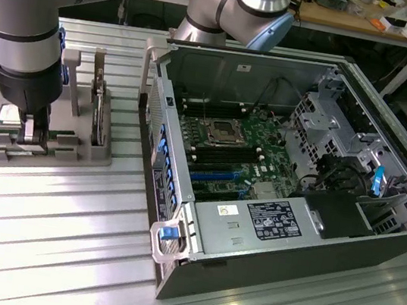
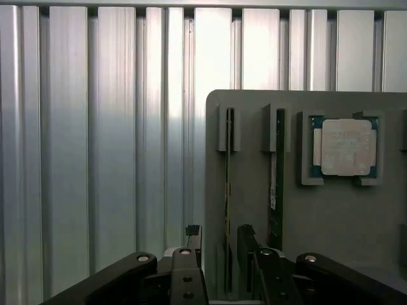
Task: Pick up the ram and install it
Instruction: 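Pick up the ram and move it above insertion slot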
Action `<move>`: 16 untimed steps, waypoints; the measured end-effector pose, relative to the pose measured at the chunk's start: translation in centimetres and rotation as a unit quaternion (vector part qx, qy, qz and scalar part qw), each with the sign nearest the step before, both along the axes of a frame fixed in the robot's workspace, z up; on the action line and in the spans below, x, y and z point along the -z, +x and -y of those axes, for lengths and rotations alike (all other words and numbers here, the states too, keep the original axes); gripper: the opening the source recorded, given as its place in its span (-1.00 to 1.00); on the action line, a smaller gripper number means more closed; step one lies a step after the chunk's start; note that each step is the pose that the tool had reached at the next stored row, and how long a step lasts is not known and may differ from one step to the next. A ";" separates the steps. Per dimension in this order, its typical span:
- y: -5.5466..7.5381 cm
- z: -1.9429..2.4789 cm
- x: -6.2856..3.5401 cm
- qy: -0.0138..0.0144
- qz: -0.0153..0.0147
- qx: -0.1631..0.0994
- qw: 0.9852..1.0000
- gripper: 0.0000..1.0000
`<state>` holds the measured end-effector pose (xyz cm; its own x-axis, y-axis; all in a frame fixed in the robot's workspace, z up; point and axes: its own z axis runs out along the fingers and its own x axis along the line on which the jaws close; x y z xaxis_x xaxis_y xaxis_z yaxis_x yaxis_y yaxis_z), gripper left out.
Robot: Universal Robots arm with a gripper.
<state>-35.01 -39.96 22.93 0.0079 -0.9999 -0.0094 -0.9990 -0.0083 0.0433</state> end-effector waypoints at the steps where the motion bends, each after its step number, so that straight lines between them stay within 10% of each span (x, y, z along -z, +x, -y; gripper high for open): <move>1: 0.0 0.00 0.17 0.000 0.000 0.000 1.000 -0.28; 12: -0.2 -0.12 0.97 0.000 0.000 -0.004 1.000 -0.28; 16: -0.4 -0.81 1.77 0.000 0.000 -0.008 1.000 -0.28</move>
<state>-35.40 -39.16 21.17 0.0234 -0.9997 -0.0094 -0.9988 -0.0238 0.0433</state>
